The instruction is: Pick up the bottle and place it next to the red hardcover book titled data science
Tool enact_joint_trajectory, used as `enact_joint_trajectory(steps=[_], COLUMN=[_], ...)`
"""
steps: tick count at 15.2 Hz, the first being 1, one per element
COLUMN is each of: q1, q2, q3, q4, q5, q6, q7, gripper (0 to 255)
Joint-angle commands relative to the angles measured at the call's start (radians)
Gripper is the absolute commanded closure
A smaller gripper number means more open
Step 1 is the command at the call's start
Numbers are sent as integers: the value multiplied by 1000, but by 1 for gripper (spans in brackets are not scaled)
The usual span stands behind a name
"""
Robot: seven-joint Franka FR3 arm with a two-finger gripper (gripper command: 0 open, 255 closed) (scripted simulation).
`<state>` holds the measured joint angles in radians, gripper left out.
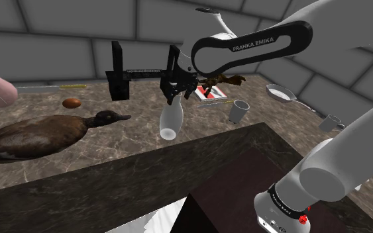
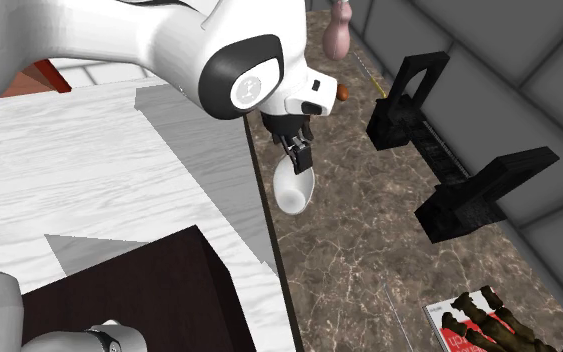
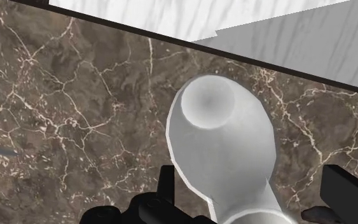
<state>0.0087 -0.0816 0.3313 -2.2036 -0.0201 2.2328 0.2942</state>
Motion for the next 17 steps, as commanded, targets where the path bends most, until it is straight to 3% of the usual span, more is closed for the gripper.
enact_joint_trajectory(steps=[1, 4, 5, 14, 17], q1=[0, 0, 0, 0, 0], q2=[1, 1, 1, 1, -16], q3=[0, 0, 0, 0, -2], q4=[-1, -1, -1, -1, 23], q5=[0, 0, 0, 0, 7], q6=[2, 2, 2, 2, -38], q7=[0, 0, 0, 0, -6], gripper=[0, 0, 255, 255, 255])
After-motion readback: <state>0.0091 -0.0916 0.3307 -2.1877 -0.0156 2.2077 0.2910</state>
